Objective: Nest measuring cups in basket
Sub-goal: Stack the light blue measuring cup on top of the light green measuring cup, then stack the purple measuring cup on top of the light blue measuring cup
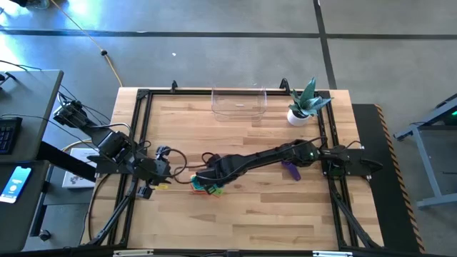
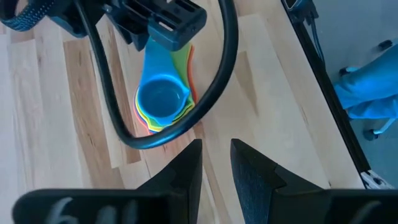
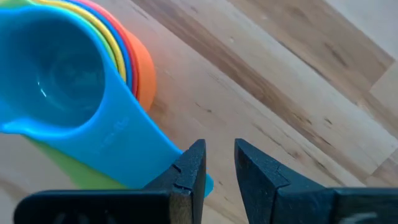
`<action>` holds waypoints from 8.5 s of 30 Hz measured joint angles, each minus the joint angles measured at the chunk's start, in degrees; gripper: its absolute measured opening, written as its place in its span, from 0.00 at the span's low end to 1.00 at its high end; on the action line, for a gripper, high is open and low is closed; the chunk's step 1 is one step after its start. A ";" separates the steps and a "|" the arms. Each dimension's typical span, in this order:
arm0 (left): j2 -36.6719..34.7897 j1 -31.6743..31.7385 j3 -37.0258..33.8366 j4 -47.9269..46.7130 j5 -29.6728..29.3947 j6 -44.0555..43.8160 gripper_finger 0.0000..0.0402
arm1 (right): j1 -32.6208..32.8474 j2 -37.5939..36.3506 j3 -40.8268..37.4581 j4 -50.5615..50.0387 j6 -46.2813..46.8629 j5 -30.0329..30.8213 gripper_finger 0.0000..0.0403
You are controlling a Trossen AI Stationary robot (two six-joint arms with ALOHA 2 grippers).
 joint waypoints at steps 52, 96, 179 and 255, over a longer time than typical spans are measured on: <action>0.02 4.01 0.00 -0.20 -6.08 -3.65 0.18 | -2.71 -8.92 0.04 -18.44 -17.47 9.71 0.19; 0.04 16.48 0.00 -0.03 -6.10 -3.58 0.18 | -4.52 -50.73 -76.19 14.03 3.17 -3.43 0.19; 0.04 17.91 0.00 -0.14 0.79 -10.63 0.18 | -2.77 -50.42 -67.94 20.07 -14.73 -2.90 0.01; 24.89 13.19 -19.82 35.24 7.98 -29.92 0.18 | -6.22 -32.06 -21.62 1.69 -29.97 2.94 0.00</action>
